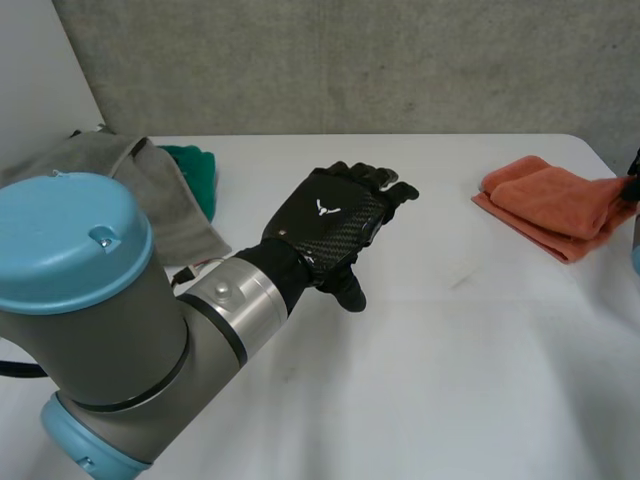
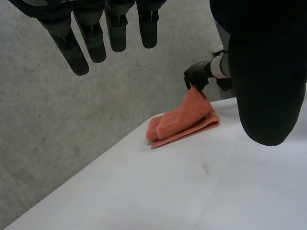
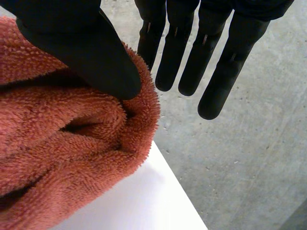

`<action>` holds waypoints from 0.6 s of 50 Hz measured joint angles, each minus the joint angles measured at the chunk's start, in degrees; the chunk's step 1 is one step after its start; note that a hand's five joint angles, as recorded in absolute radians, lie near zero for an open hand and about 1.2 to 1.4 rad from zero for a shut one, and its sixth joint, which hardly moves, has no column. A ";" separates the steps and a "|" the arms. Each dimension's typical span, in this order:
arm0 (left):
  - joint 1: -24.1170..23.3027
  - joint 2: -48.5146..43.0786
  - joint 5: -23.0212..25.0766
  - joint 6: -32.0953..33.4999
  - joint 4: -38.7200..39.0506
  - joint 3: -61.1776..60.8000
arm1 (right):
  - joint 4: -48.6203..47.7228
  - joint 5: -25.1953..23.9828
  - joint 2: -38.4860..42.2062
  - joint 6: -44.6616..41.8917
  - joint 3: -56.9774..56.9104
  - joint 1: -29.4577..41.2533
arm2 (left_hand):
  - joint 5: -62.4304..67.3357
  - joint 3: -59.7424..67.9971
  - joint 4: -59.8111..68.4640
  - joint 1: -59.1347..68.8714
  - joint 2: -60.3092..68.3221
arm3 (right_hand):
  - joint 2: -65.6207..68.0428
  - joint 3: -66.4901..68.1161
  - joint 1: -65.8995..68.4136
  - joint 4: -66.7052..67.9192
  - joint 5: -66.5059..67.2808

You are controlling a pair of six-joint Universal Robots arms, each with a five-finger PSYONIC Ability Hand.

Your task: Fold the laundry.

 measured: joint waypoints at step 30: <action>0.39 -0.52 -0.17 -0.07 -0.21 -1.73 | 11.80 -31.77 -10.81 -0.25 10.76 -9.54 | 0.00 0.00 0.00 0.00 0.00 | -42.14 -37.62 -33.25 -57.23 -55.72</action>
